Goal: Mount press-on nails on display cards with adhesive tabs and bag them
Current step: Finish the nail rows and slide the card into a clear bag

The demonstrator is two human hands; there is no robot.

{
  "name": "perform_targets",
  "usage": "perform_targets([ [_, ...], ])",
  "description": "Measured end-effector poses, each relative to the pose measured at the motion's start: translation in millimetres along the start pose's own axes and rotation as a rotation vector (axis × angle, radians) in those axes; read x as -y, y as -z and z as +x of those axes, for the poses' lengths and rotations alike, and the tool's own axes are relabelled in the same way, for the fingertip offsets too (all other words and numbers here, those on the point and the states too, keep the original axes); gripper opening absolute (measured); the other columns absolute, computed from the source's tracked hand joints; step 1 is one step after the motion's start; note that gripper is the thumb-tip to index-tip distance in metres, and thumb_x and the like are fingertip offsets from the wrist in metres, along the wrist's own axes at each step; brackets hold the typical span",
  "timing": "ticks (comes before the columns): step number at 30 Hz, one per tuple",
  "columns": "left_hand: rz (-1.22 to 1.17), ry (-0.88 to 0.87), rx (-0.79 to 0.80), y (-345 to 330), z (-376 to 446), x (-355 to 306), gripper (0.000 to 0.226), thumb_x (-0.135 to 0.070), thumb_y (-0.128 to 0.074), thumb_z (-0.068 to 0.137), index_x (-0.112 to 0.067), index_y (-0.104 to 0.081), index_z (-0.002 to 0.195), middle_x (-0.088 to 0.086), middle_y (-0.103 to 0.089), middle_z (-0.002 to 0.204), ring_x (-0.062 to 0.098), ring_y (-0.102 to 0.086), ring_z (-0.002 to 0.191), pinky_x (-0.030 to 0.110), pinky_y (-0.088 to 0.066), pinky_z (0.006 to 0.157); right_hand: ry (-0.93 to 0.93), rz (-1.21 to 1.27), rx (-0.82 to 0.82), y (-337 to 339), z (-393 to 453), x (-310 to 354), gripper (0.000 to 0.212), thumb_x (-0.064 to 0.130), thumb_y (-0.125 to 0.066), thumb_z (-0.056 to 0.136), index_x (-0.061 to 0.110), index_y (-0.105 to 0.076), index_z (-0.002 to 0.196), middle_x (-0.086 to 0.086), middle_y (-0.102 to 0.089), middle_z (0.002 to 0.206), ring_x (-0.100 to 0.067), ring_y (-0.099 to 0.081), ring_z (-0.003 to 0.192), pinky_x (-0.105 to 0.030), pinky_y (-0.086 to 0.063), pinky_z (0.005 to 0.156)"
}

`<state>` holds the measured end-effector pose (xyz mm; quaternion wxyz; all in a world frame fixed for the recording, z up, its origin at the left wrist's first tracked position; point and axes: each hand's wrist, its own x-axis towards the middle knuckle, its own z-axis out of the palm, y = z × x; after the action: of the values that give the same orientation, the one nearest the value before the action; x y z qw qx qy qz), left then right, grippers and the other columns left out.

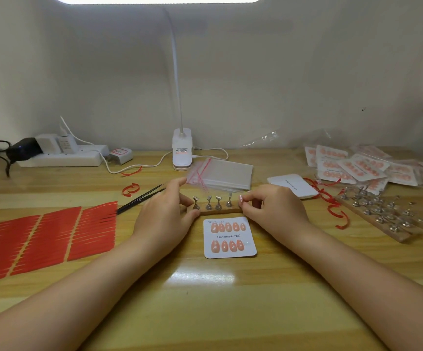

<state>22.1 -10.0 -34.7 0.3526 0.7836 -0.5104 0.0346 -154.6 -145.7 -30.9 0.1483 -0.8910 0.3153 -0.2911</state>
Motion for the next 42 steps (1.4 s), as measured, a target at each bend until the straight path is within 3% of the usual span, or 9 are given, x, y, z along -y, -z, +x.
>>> perform_targets([
  [5, 0.025, -0.047, -0.085, 4.9, -5.8, -4.2, 0.066, -0.034, -0.070, 0.085, -0.026, -0.037, 0.143, -0.016, -0.060, 0.110, 0.014, -0.053, 0.109, 0.033, -0.043, 0.092, 0.083, 0.104, -0.143, 1.1, -5.5, 9.4, 0.007, 0.017, -0.064, 0.088, 0.015, -0.071, 0.090, 0.007, -0.058, 0.076, -0.008, -0.053, 0.068, -0.024, -0.045, 0.062],
  [9, -0.140, -0.280, -0.240, 8.8, -10.7, -17.4, 0.050, -0.018, -0.072, 0.086, -0.016, -0.053, 0.133, -0.004, -0.064, 0.116, 0.017, -0.057, 0.106, 0.026, -0.041, 0.089, 0.063, 0.318, -0.148, -0.9, -12.3, 24.4, 0.007, 0.010, -0.064, 0.087, 0.015, -0.066, 0.083, 0.008, -0.062, 0.071, -0.006, -0.059, 0.064, -0.016, -0.046, 0.059],
  [12, -0.199, -0.432, -0.190, 6.5, -18.5, -30.2, 0.049, -0.020, -0.071, 0.085, -0.012, -0.055, 0.130, -0.003, -0.062, 0.116, 0.014, -0.059, 0.104, 0.024, -0.045, 0.090, -0.001, 0.546, -0.094, -4.7, -17.8, 32.7, 0.011, 0.006, -0.070, 0.083, 0.017, -0.073, 0.083, 0.004, -0.070, 0.069, -0.007, -0.065, 0.062, -0.019, -0.053, 0.062],
  [15, -0.221, -0.493, -0.124, 4.6, -22.3, -33.2, 0.049, -0.018, -0.071, 0.084, -0.009, -0.056, 0.130, 0.003, -0.067, 0.116, 0.017, -0.064, 0.105, 0.034, -0.050, 0.091, 0.023, 0.607, -0.061, -5.9, -20.1, 34.0, 0.013, 0.005, -0.074, 0.082, 0.017, -0.076, 0.086, 0.001, -0.073, 0.075, -0.012, -0.069, 0.068, -0.025, -0.057, 0.067],
  [20, -0.238, -0.479, -0.155, 7.3, -21.1, -32.1, 0.043, -0.009, -0.073, 0.083, -0.005, -0.059, 0.124, 0.002, -0.072, 0.104, 0.017, -0.070, 0.097, 0.031, -0.053, 0.082, 0.101, 0.546, -0.083, -6.9, -21.6, 36.4, 0.011, 0.005, -0.075, 0.081, 0.013, -0.077, 0.088, 0.002, -0.072, 0.077, -0.010, -0.066, 0.067, -0.029, -0.056, 0.066],
  [28, -0.248, -0.473, -0.153, 9.9, -21.8, -31.4, 0.045, -0.008, -0.068, 0.085, -0.001, -0.054, 0.128, 0.006, -0.074, 0.102, 0.016, -0.071, 0.095, 0.026, -0.053, 0.083, 0.131, 0.565, -0.025, -4.1, -23.0, 38.8, 0.010, 0.004, -0.070, 0.085, 0.006, -0.075, 0.094, -0.006, -0.071, 0.080, -0.021, -0.069, 0.073, -0.044, -0.056, 0.070],
  [34, -0.295, -0.431, -0.162, 8.4, -20.2, -31.0, 0.043, -0.006, -0.068, 0.086, -0.003, -0.055, 0.127, 0.003, -0.074, 0.101, 0.007, -0.068, 0.096, 0.017, -0.051, 0.086, 0.149, 0.573, -0.025, -1.9, -23.1, 40.4, 0.010, 0.003, -0.069, 0.086, 0.007, -0.074, 0.094, -0.006, -0.071, 0.080, -0.022, -0.069, 0.072, -0.043, -0.056, 0.070],
  [38, -0.402, -0.376, -0.151, 10.1, -19.3, -32.5, 0.050, -0.018, -0.069, 0.084, -0.013, -0.051, 0.131, -0.001, -0.073, 0.105, -0.001, -0.065, 0.102, 0.009, -0.045, 0.089, 0.066, 0.677, 0.005, -0.6, -22.6, 41.5, 0.008, 0.005, -0.070, 0.087, 0.009, -0.074, 0.092, -0.008, -0.072, 0.074, -0.020, -0.070, 0.068, -0.035, -0.058, 0.067],
  [42, -0.552, -0.307, -0.113, 16.7, -16.7, -35.8, 0.055, -0.021, -0.072, 0.081, -0.021, -0.049, 0.131, -0.003, -0.073, 0.104, 0.005, -0.068, 0.101, 0.034, -0.055, 0.090, 0.045, 0.767, 0.016, 4.9, -22.3, 46.0, 0.008, 0.005, -0.069, 0.087, 0.010, -0.073, 0.092, -0.009, -0.072, 0.071, -0.018, -0.069, 0.064, -0.023, -0.056, 0.063],
])
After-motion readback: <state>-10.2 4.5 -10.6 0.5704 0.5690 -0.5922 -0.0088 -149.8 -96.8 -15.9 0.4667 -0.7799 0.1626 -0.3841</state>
